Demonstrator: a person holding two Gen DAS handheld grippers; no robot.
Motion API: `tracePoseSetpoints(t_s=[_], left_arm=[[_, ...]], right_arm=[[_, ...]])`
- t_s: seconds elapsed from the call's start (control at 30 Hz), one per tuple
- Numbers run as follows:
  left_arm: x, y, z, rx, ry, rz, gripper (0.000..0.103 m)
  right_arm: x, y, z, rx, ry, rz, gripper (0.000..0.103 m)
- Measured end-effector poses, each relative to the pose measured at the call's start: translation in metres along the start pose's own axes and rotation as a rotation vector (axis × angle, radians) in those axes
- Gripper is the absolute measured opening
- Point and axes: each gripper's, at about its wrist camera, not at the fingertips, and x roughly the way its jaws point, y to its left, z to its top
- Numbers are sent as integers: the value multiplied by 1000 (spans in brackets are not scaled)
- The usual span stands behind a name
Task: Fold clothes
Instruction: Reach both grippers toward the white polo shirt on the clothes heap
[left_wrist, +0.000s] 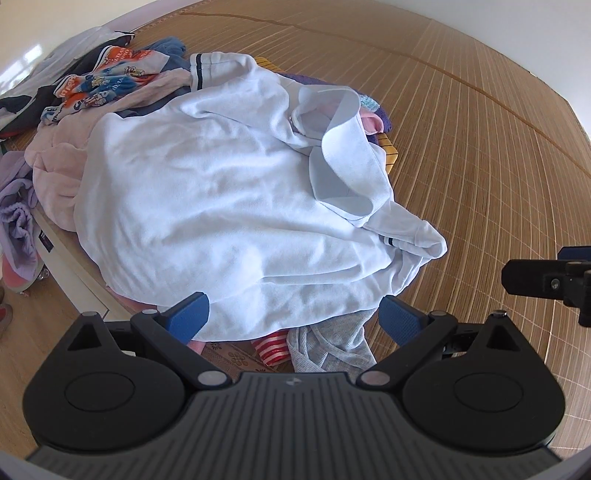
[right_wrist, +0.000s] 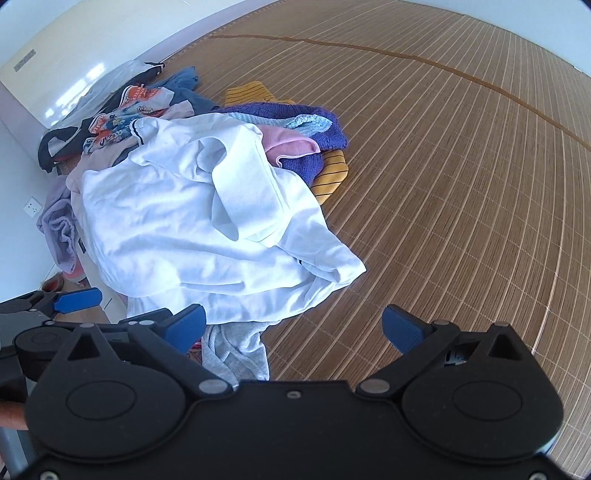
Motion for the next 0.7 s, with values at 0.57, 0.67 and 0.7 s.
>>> tracePoseSetpoints(t_s=[0.57,0.67,0.7], left_arm=[[21,51,70,30,-189,55,100],[32,50,98,85,-219,62,99],[35,48,107,107,-224,60,99]], right_arm=[[27,1,32,-158,-164,93,87],[50,6,38,-207,-153,87,86],[60,6,39,-211,-145,89,86]])
